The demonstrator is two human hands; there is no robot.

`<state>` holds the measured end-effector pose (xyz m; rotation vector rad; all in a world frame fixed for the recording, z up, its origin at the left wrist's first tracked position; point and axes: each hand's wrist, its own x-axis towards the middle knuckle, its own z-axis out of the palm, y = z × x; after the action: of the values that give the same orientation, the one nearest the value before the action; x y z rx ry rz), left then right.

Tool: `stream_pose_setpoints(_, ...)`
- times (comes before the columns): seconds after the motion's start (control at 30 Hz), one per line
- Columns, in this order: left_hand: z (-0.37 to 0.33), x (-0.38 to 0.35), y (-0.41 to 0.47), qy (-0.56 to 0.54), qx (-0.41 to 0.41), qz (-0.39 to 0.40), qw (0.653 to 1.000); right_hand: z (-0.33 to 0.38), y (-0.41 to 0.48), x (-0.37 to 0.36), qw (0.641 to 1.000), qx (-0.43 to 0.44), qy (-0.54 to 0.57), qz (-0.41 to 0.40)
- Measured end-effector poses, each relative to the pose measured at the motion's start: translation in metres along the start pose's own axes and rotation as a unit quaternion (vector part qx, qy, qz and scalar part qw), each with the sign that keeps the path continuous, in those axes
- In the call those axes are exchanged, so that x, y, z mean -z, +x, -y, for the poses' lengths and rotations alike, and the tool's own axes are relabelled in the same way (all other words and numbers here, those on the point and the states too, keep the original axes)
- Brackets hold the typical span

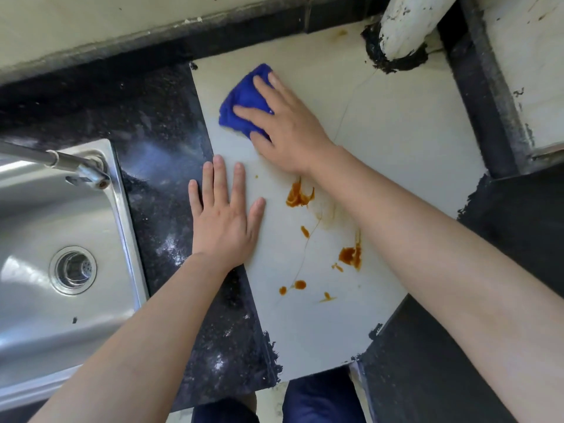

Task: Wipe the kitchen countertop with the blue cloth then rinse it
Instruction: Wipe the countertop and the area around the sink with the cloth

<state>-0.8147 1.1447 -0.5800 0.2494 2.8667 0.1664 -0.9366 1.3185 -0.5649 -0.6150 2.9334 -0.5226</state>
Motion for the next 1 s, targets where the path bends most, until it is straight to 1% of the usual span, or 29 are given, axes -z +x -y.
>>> stream_pose_setpoints(0.07, 0.001, -0.001, -0.001, -0.001, 0.001, -0.006, 1.000, -0.007, -0.045, -0.005, 0.997, 0.078, 0.029, 0.000)
stream_pose_setpoints(0.1, 0.001, -0.001, 0.000, 0.000, 0.000, -0.007, 1.000, -0.015, -0.067, -0.004, 0.995, 0.091, 0.033, 0.011)
stream_pose_setpoints(0.17, 0.001, 0.000, 0.000, -0.003, -0.002, -0.005, 1.000, -0.037, -0.097, 0.005, 0.997, 0.070, 0.019, 0.020)
stream_pose_setpoints(0.2, 0.001, 0.000, 0.000, -0.007, -0.001, -0.004, 1.000, -0.048, -0.100, 0.011, 0.999, 0.039, 0.009, 0.003)
stream_pose_setpoints(0.27, 0.000, 0.001, 0.000, -0.009, 0.000, -0.001, 1.000, -0.063, -0.086, 0.023, 0.998, -0.059, -0.014, -0.027)
stream_pose_setpoints(0.33, -0.001, 0.001, -0.001, -0.004, 0.000, 0.004, 1.000, -0.074, -0.054, 0.033, 0.987, -0.154, -0.037, -0.031)
stream_pose_setpoints(0.37, -0.001, 0.002, -0.001, -0.002, 0.001, 0.006, 1.000, -0.080, -0.035, 0.036, 0.981, -0.186, -0.049, -0.036)
stream_pose_setpoints(0.47, -0.001, 0.003, 0.000, -0.001, 0.002, 0.012, 1.000, -0.085, 0.016, 0.041, 0.962, -0.258, -0.074, -0.055)
stream_pose_setpoints(0.53, -0.001, 0.002, 0.000, 0.000, 0.002, 0.011, 1.000, -0.079, 0.032, 0.036, 0.947, -0.300, -0.071, -0.094)
stream_pose_setpoints(0.57, -0.001, 0.002, 0.000, 0.001, 0.002, 0.009, 1.000, -0.072, 0.032, 0.031, 0.945, -0.303, -0.064, -0.109)
stream_pose_setpoints(0.6, 0.000, 0.001, 0.000, 0.003, 0.002, 0.005, 1.000, -0.063, 0.027, 0.027, 0.952, -0.282, -0.053, -0.109)
stream_pose_setpoints(0.63, 0.000, 0.001, 0.000, 0.004, 0.003, 0.002, 1.000, -0.054, 0.017, 0.024, 0.966, -0.240, -0.038, -0.089)
stream_pose_setpoints(0.7, -0.001, 0.000, -0.001, 0.004, 0.003, 0.000, 1.000, -0.039, -0.015, 0.018, 0.990, -0.134, -0.014, -0.044)
stream_pose_setpoints(0.77, -0.001, 0.000, 0.000, 0.004, 0.004, -0.002, 1.000, -0.032, -0.060, 0.013, 0.998, -0.053, -0.003, -0.036)
stream_pose_setpoints(0.8, 0.000, 0.000, 0.000, 0.003, 0.004, -0.001, 1.000, -0.033, -0.083, 0.013, 0.999, -0.029, 0.001, -0.029)
stream_pose_setpoints(0.9, -0.001, 0.001, 0.001, 0.002, 0.001, 0.000, 1.000, -0.052, -0.130, 0.023, 0.999, -0.013, -0.027, 0.025)
stream_pose_setpoints(1.0, 0.000, 0.001, 0.001, 0.001, 0.001, -0.002, 1.000, -0.078, -0.105, 0.040, 0.996, -0.076, -0.052, 0.002)
